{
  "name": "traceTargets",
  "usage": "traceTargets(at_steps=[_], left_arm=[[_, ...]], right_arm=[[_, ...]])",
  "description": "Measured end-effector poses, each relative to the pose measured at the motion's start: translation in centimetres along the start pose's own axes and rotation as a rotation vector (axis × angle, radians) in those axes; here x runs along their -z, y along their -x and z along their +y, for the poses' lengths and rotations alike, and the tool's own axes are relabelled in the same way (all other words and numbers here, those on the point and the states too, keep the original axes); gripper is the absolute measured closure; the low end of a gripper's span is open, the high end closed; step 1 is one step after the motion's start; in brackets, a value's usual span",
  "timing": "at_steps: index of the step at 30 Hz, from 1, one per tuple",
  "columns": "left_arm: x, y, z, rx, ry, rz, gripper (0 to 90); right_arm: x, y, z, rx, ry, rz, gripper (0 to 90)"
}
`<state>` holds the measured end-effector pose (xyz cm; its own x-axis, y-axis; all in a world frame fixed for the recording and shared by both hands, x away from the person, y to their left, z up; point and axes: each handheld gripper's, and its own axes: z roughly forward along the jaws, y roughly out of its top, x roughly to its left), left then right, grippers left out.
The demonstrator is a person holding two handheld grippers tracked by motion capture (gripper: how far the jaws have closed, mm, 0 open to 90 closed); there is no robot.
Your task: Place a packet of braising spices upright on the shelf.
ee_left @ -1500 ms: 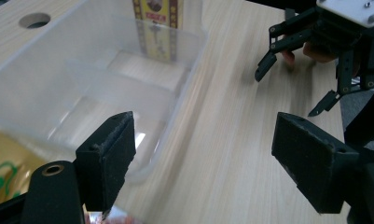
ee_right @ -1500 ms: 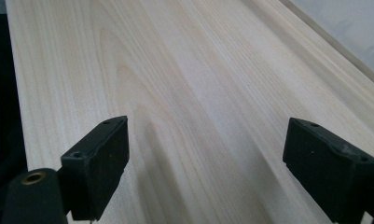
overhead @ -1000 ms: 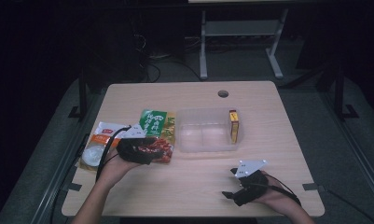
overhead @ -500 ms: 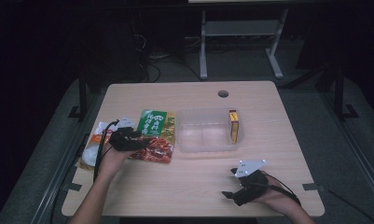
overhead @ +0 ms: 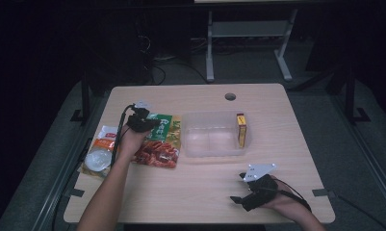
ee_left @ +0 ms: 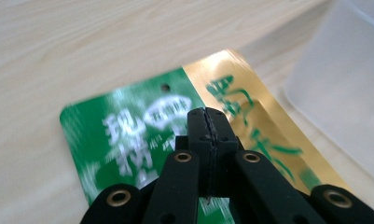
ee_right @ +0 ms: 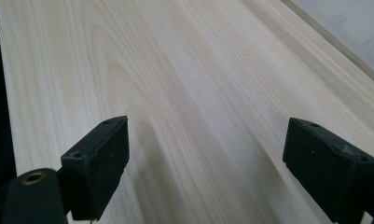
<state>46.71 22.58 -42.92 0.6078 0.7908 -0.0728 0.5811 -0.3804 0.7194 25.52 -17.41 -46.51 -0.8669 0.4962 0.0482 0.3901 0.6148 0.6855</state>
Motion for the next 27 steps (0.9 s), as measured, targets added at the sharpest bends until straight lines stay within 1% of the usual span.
traceTargets(at_steps=[1, 2, 3, 4, 5, 6, 8, 9, 11, 12, 14, 15, 17, 18, 20, 22, 23, 26, 27], left_arm=[[-0.3, -0.1, 0.3, -0.005, -0.003, 0.005, 89.7], [-0.6, -0.2, 0.6, 0.002, 0.000, 0.008, 89.7], [-0.9, -0.4, 1.0, 0.000, -0.011, 0.012, 89.7], [-1.4, -0.5, 1.4, 0.004, -0.008, 0.023, 89.7], [-1.7, -0.7, 1.7, 0.014, -0.010, 0.019, 89.7], [-2.0, -0.8, 2.0, 0.014, -0.011, 0.016, 89.7], [-2.7, -1.0, 2.6, 0.012, -0.030, 0.027, 89.7], [-3.0, -1.2, 2.9, 0.015, -0.035, 0.026, 89.6], [-3.5, -1.3, 3.1, 0.019, -0.039, 0.032, 89.7], [-4.4, -1.4, 3.2, 0.012, -0.075, 0.047, 89.7], [-4.7, -1.5, 3.1, 0.013, -0.084, 0.052, 89.7], [-5.0, -1.6, 3.0, 0.025, -0.084, 0.057, 89.7], [-5.4, -1.7, 2.9, 0.031, -0.087, 0.055, 89.7], [-5.6, -1.7, 2.8, 0.025, -0.097, 0.061, 89.7], [-5.9, -1.8, 2.6, 0.033, -0.102, 0.055, 89.7], [-6.1, -1.7, 2.5, 0.029, -0.110, 0.062, 89.7], [-6.2, -1.7, 2.5, 0.030, -0.108, 0.058, 89.7], [-6.4, -1.5, 2.4, 0.026, -0.104, 0.067, 89.7], [-6.5, -1.5, 2.4, 0.027, -0.108, 0.076, 89.7]], right_arm=[[0.1, 0.0, 0.0, 0.002, 0.001, 0.000, 14.1], [0.1, 0.0, 0.0, 0.001, 0.001, 0.001, 14.2], [0.1, -0.1, -0.1, 0.001, 0.002, 0.002, 14.2], [0.2, -0.1, -0.1, -0.002, 0.002, 0.004, 14.2], [0.2, -0.1, -0.1, -0.002, 0.003, 0.006, 14.1], [0.2, -0.1, -0.1, -0.001, 0.004, 0.007, 14.2], [0.2, -0.1, -0.1, -0.002, 0.006, 0.009, 14.2], [0.1, -0.1, -0.1, 0.006, 0.009, 0.010, 14.2], [0.2, -0.2, 0.0, 0.001, 0.009, 0.014, 14.2], [0.1, -0.2, 0.0, 0.002, 0.009, 0.014, 14.2], [0.1, -0.2, 0.0, 0.002, 0.009, 0.015, 14.2], [0.1, -0.2, 0.0, 0.002, 0.009, 0.015, 14.2], [0.2, -0.2, 0.0, 0.000, 0.010, 0.015, 14.2], [0.2, -0.2, 0.0, 0.000, 0.010, 0.015, 14.2], [0.2, -0.2, 0.0, 0.000, 0.011, 0.016, 14.2], [0.2, -0.2, 0.0, 0.000, 0.010, 0.017, 14.2], [0.1, -0.2, 0.0, 0.006, 0.013, 0.017, 14.2], [0.1, -0.2, 0.0, 0.008, 0.014, 0.018, 14.2], [0.1, -0.2, 0.0, 0.009, 0.014, 0.018, 14.2]])
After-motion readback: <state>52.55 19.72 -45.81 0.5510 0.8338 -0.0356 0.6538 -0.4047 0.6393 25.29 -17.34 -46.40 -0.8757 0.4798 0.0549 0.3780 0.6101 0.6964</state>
